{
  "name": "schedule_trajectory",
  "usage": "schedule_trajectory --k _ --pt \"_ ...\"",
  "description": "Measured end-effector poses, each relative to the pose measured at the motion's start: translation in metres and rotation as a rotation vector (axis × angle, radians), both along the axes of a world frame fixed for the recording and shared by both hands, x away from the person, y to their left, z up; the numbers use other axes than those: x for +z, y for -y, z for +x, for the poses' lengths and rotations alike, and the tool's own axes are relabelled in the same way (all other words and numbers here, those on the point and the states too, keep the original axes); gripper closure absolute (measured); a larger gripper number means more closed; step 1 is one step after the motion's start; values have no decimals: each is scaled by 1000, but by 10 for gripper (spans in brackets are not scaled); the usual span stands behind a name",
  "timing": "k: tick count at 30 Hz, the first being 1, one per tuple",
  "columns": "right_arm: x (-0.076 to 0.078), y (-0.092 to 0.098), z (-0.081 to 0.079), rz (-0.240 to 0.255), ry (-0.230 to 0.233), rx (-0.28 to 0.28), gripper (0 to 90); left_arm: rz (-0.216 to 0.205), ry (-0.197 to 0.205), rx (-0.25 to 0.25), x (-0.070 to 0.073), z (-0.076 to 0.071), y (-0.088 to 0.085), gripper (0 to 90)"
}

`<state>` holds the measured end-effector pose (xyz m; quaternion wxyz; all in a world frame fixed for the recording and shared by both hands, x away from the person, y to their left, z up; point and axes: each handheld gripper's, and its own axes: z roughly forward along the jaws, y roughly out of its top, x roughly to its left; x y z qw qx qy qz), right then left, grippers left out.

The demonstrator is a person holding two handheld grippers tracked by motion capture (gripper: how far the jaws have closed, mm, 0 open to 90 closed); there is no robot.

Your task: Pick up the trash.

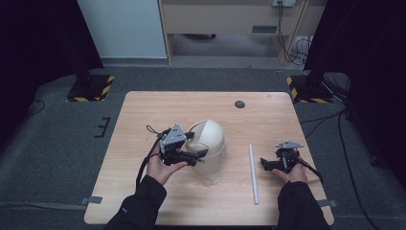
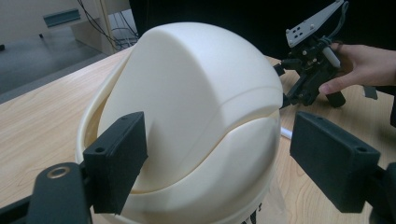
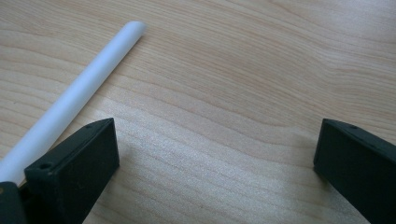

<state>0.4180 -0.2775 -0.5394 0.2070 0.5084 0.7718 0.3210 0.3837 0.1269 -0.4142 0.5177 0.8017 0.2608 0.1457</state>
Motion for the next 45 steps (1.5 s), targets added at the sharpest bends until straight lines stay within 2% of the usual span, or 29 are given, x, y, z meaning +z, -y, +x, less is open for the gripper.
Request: schedule_trajectory --k 11,17,18,22,30,33,34,37,40,45 --pt "0 0 0 0 0 0 5 7 -10 -2 -4 2 8 189" --pt "0 0 0 0 0 0 5 -14 -6 18 -2 3 11 200" --pt "0 0 0 0 0 0 5 -31 -4 30 -1 3 10 203" --pt "0 0 0 1 -1 0 5 -54 6 44 5 2 9 203" --pt "0 0 0 2 -2 -2 5 -71 25 76 11 1 3 204" --pt "0 0 0 2 -1 -2 5 -70 29 71 12 1 3 203" --pt "0 0 0 1 -1 -3 5 -53 31 50 11 0 7 200" --pt "0 0 0 2 -1 -4 5 -30 33 37 9 -2 14 198" --pt "0 -1 0 2 -1 -5 5 -17 35 47 9 -1 19 188" --pt "0 -1 -1 2 -2 -6 5 -29 37 72 11 1 15 192"
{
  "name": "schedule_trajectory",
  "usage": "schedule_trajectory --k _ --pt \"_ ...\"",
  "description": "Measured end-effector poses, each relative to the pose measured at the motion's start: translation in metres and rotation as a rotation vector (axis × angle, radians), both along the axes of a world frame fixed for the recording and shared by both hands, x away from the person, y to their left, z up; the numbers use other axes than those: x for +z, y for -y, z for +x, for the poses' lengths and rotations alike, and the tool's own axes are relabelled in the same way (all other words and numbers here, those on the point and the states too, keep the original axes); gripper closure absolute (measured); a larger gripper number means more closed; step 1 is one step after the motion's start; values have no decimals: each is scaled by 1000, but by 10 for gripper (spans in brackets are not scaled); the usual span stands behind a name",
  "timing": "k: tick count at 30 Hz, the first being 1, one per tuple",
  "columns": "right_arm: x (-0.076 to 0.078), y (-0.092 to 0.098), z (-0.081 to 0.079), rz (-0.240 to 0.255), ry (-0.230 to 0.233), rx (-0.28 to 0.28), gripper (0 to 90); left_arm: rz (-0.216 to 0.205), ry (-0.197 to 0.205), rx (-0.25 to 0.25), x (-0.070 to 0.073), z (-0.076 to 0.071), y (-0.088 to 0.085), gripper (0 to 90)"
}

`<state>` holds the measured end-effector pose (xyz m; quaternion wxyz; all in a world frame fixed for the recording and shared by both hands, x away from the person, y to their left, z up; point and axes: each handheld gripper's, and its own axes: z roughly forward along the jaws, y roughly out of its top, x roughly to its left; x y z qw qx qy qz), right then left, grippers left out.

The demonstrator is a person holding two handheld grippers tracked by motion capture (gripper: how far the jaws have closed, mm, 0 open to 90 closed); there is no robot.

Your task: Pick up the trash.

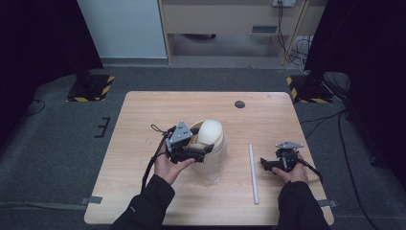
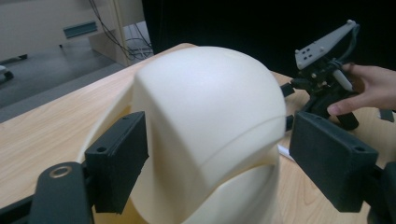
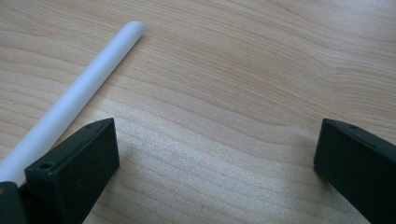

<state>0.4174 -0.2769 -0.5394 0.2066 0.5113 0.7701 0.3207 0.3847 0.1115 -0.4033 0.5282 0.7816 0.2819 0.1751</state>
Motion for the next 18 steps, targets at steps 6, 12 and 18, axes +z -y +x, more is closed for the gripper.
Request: schedule_trajectory --k 6,12,18 --pt "0 0 0 0 0 0 5 -26 3 14 4 0 -7 185" --pt "0 0 0 1 -1 0 8 -24 4 15 5 -1 -10 192" --pt "3 3 -1 2 6 -17 113 -27 19 24 8 -8 -25 199"
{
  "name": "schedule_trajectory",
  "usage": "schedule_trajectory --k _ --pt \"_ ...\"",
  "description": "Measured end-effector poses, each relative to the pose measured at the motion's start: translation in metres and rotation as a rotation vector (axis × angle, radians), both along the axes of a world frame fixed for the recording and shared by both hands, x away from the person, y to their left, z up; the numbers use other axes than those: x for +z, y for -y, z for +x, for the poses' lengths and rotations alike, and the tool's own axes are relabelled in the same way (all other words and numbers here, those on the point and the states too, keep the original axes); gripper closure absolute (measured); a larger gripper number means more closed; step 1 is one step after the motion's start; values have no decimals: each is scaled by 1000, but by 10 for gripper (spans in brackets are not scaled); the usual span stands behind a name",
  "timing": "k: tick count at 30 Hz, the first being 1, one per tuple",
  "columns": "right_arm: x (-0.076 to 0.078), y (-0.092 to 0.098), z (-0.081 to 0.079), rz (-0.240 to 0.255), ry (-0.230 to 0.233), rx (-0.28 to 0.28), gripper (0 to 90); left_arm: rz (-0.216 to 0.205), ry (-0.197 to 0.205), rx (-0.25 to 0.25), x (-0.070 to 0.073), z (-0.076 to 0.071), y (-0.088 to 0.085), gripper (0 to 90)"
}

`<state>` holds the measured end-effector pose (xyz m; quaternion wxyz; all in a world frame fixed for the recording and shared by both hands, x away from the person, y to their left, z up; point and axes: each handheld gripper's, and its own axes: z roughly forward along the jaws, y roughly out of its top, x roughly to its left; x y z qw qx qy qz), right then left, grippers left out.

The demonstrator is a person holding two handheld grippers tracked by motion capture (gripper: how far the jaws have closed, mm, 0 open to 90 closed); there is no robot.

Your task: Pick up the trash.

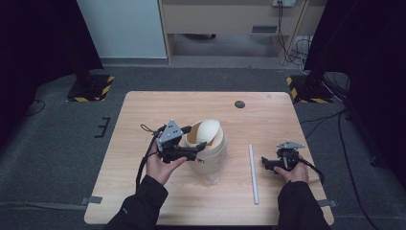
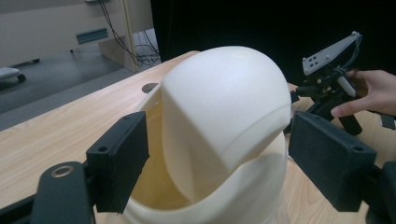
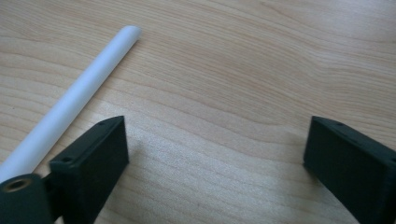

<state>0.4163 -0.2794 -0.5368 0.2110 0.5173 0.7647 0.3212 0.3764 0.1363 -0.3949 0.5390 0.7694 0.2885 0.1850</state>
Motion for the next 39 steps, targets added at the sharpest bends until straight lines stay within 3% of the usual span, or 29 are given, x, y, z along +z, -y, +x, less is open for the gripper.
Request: schedule_trajectory --k 2,7,8,11,15,18,22,25,29,32,39 --pt "5 0 0 -9 -21 8 167 -6 10 17 1 -7 -14 202" --pt "14 -1 -2 10 -10 12 203 -2 6 45 -5 -16 -38 202" --pt "16 -2 -3 18 -14 16 210 8 -6 68 -12 -19 -51 202" --pt "23 -5 -5 30 -19 36 241 25 -33 103 -25 -24 -69 202" --pt "34 -17 -9 46 -12 69 273 61 -72 137 -41 -29 -88 202" --pt "41 -28 -14 27 -7 98 300 62 -97 168 -52 -32 -98 202" --pt "43 -36 -18 33 -24 129 332 67 -125 190 -61 -33 -106 202" --pt "41 -43 -22 11 -58 158 382 84 -175 224 -76 -32 -113 215" --pt "37 -50 -26 38 -76 163 424 106 -201 255 -85 -30 -118 218" --pt "35 -52 -27 34 -91 168 437 121 -206 263 -90 -27 -119 218" --pt "25 -58 -26 -30 -145 186 531 138 -216 254 -95 -21 -117 206"
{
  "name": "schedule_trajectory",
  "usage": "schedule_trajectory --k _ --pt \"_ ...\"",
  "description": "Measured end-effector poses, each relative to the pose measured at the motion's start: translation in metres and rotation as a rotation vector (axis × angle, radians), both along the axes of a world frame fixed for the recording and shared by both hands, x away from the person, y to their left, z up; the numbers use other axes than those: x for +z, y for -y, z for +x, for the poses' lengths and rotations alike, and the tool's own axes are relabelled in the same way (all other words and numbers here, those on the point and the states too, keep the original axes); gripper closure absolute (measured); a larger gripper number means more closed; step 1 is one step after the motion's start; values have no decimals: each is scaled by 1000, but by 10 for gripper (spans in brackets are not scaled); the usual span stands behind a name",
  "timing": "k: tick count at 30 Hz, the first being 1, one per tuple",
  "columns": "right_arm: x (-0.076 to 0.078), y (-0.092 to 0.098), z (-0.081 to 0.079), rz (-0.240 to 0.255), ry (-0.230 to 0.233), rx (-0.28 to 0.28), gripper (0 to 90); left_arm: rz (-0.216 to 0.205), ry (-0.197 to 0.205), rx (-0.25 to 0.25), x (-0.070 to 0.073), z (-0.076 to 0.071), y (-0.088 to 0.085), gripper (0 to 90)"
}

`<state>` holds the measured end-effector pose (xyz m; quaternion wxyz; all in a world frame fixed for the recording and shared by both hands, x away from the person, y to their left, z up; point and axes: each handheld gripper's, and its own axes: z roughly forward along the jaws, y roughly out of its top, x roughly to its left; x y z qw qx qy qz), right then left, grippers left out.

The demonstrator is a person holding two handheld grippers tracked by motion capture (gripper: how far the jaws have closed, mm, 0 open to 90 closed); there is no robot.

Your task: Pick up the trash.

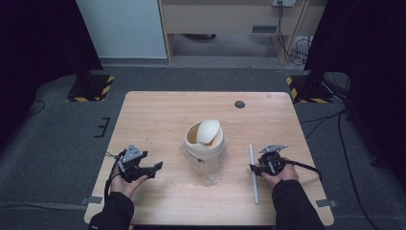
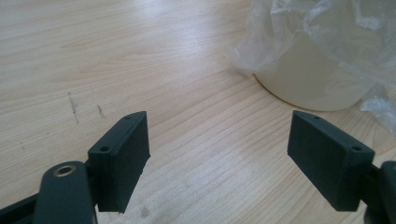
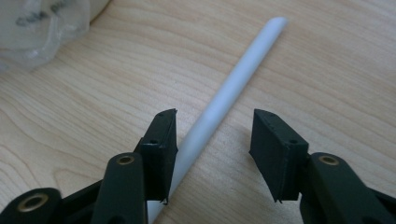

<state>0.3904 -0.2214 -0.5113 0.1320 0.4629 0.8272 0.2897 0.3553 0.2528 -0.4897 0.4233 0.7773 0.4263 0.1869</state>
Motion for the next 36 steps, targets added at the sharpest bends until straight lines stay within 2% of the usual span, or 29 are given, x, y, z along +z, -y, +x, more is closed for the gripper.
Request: schedule_trajectory --k 2,6,12,19,27,29,32,33,34,35,36 --pt "-2 -1 1 -19 -13 7 556 0 -13 16 -1 0 0 194" --pt "-3 -1 2 -26 -13 3 602 -2 -19 21 -2 1 -2 188" --pt "-2 -1 2 -35 -9 -1 691 9 -37 8 -4 2 -1 195" --pt "-2 0 3 -40 -7 -9 785 1 -41 5 -4 2 0 195" --pt "-2 0 3 -36 -18 -10 794 -7 -41 4 -4 2 -1 197" --pt "-1 0 3 -30 -23 -13 793 -17 -39 8 -3 2 -1 197" --pt "6 4 3 21 10 -28 794 -24 -35 13 -2 2 -2 199" --pt "6 4 3 21 10 -28 794 -24 -35 13 -2 2 -2 200" --pt "9 7 3 45 36 -35 794 -29 -33 14 -2 2 -2 200" --pt "9 7 3 45 36 -35 794 -29 -33 14 -2 2 -2 200" --pt "12 8 3 66 53 -41 793 -29 -27 17 0 1 -2 200"
